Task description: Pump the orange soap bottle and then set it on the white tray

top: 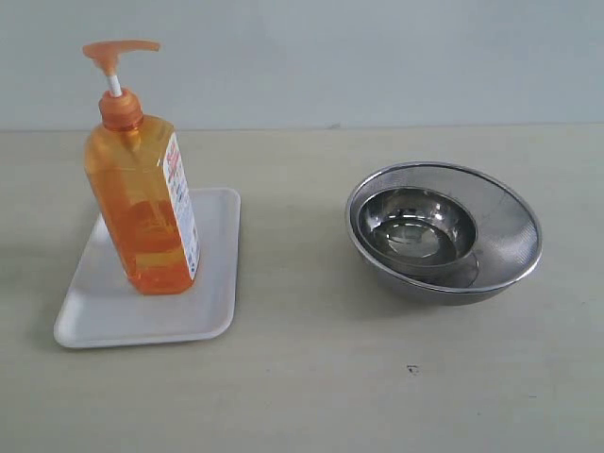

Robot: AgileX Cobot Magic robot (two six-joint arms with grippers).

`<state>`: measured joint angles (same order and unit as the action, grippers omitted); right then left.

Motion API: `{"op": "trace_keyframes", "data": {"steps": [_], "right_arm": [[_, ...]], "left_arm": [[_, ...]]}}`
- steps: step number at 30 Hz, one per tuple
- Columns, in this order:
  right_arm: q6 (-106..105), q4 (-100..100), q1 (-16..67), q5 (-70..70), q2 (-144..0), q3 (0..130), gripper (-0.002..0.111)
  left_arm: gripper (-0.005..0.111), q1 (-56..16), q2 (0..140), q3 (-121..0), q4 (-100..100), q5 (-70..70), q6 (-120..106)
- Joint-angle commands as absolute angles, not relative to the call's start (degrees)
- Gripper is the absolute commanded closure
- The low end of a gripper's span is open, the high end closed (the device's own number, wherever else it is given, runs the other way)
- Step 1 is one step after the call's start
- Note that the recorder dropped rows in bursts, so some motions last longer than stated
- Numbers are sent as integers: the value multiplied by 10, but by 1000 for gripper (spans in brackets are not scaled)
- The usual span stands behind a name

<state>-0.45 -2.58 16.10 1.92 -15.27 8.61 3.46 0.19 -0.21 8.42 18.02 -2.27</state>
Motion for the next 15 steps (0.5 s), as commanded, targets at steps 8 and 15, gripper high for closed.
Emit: {"op": "trace_keyframes", "data": {"steps": [8, 15], "right_arm": [[-8, -22, 159, 32, -150, 85, 108], [-6, -21, 111, 50, -150, 85, 108]], "left_arm": [[102, 31, 0, 0, 82, 175, -18], [102, 31, 0, 0, 82, 175, -18]]}}
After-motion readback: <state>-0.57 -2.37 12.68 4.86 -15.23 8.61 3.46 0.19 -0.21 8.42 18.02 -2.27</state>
